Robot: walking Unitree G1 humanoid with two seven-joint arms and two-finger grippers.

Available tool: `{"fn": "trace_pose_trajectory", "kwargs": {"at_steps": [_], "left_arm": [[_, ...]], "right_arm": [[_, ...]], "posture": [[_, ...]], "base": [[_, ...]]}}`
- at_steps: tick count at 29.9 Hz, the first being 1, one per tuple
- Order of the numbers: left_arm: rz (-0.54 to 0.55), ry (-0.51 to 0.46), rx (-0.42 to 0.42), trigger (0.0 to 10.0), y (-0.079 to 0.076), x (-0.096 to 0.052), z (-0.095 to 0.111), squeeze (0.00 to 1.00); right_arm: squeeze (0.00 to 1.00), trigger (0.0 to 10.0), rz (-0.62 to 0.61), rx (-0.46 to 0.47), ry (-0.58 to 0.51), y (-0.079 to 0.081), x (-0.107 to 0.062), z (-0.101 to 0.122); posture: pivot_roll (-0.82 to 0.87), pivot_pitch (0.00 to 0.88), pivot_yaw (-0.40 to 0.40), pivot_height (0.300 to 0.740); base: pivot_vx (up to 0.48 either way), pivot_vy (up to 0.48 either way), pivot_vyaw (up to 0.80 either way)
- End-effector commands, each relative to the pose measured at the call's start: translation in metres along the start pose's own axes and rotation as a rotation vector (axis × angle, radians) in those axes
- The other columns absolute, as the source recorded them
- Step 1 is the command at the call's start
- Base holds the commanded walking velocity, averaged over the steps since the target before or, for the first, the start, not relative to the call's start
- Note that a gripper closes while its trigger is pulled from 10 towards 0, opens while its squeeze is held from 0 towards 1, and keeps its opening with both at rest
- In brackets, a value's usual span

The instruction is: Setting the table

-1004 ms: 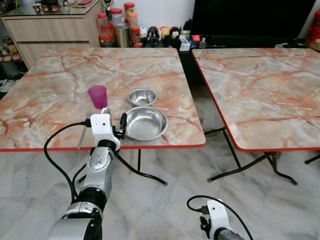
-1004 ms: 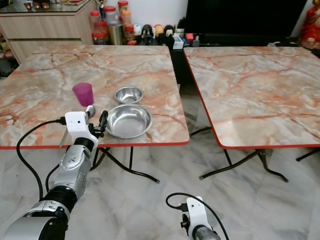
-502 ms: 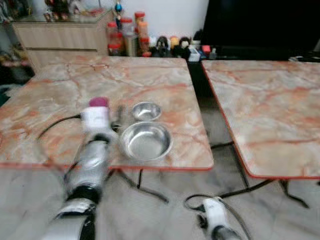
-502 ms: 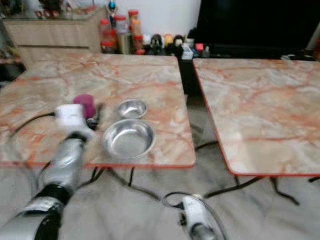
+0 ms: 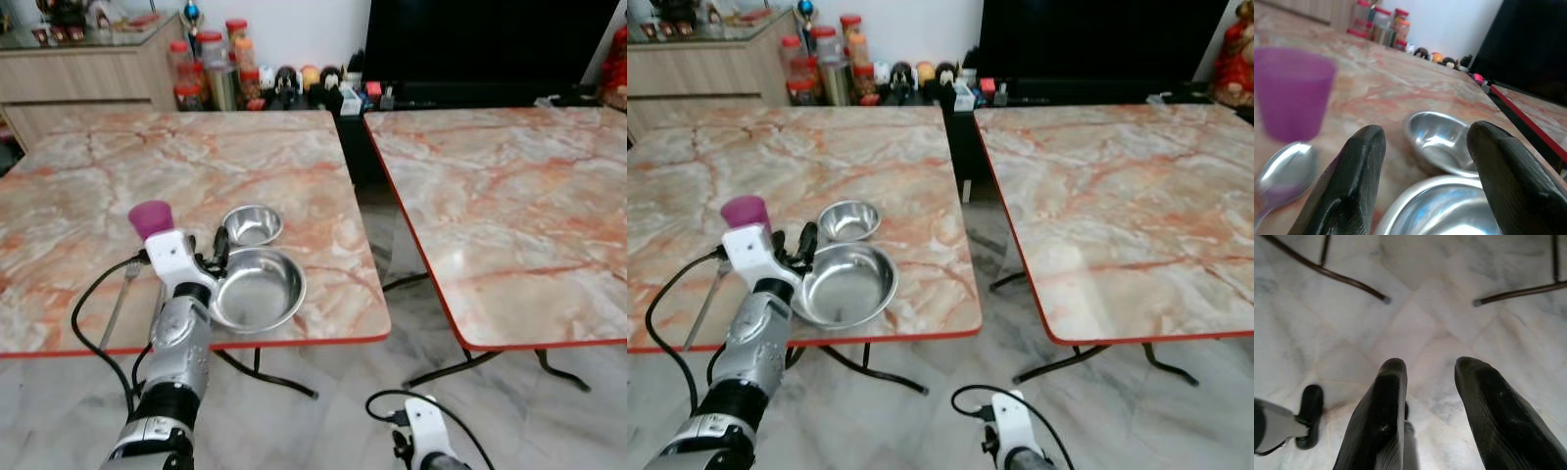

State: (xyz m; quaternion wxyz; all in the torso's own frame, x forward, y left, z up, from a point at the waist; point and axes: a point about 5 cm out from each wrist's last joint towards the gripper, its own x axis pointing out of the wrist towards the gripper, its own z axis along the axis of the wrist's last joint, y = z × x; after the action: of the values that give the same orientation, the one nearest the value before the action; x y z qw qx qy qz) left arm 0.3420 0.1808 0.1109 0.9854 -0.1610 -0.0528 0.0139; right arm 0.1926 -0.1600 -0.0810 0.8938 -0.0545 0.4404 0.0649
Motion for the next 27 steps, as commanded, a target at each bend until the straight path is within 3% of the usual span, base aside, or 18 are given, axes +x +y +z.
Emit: {"fn": "trace_pose_trajectory", "kwargs": {"at_steps": [1, 3, 9, 11, 18, 24, 27], "left_arm": [[-0.055, 0.034, 0.079, 10.0, -0.003, 0.003, 0.007, 0.00], [-0.061, 0.047, 0.095, 10.0, -0.003, 0.003, 0.009, 0.00], [-0.062, 0.115, 0.012, 10.0, -0.003, 0.001, 0.011, 0.00], [-0.027, 0.178, 0.072, 10.0, 0.002, -0.001, 0.008, 0.00], [-0.008, 0.234, -0.028, 10.0, 0.006, -0.002, 0.014, 0.00], [0.013, 0.266, -0.031, 10.0, 0.010, -0.004, 0.013, 0.00], [0.030, 0.306, -0.084, 10.0, 0.012, -0.005, 0.011, 0.00]], "right_arm": [[0.00, 10.0, -0.012, 0.008, -0.004, -0.004, 0.000, 0.003], [0.00, 10.0, -0.011, 0.006, -0.003, -0.003, 0.000, 0.002], [0.00, 10.0, -0.008, 0.000, -0.003, -0.003, 0.000, 0.003], [0.00, 10.0, -0.007, -0.001, -0.002, -0.003, 0.000, 0.003], [0.00, 10.0, -0.003, -0.002, 0.002, -0.003, 0.000, 0.001], [0.00, 10.0, -0.002, -0.006, 0.003, -0.003, 0.000, 0.002], [0.00, 10.0, 0.000, -0.008, -0.001, -0.003, 0.001, 0.004]], "posture": [[0.02, 0.000, -0.018, 0.728], [0.02, 0.000, -0.016, 0.728], [0.02, 0.000, -0.017, 0.728], [0.02, 0.000, -0.013, 0.728], [0.02, 0.000, -0.015, 0.728], [0.02, 0.000, -0.014, 0.728], [0.02, 0.000, -0.017, 0.728]], "base": [[0.000, 0.000, 0.00], [0.000, 0.000, 0.00], [0.000, 0.000, 0.00], [0.000, 0.000, 0.00], [0.000, 0.000, 0.00], [0.000, 0.000, 0.00], [0.000, 0.000, 0.00]]}}
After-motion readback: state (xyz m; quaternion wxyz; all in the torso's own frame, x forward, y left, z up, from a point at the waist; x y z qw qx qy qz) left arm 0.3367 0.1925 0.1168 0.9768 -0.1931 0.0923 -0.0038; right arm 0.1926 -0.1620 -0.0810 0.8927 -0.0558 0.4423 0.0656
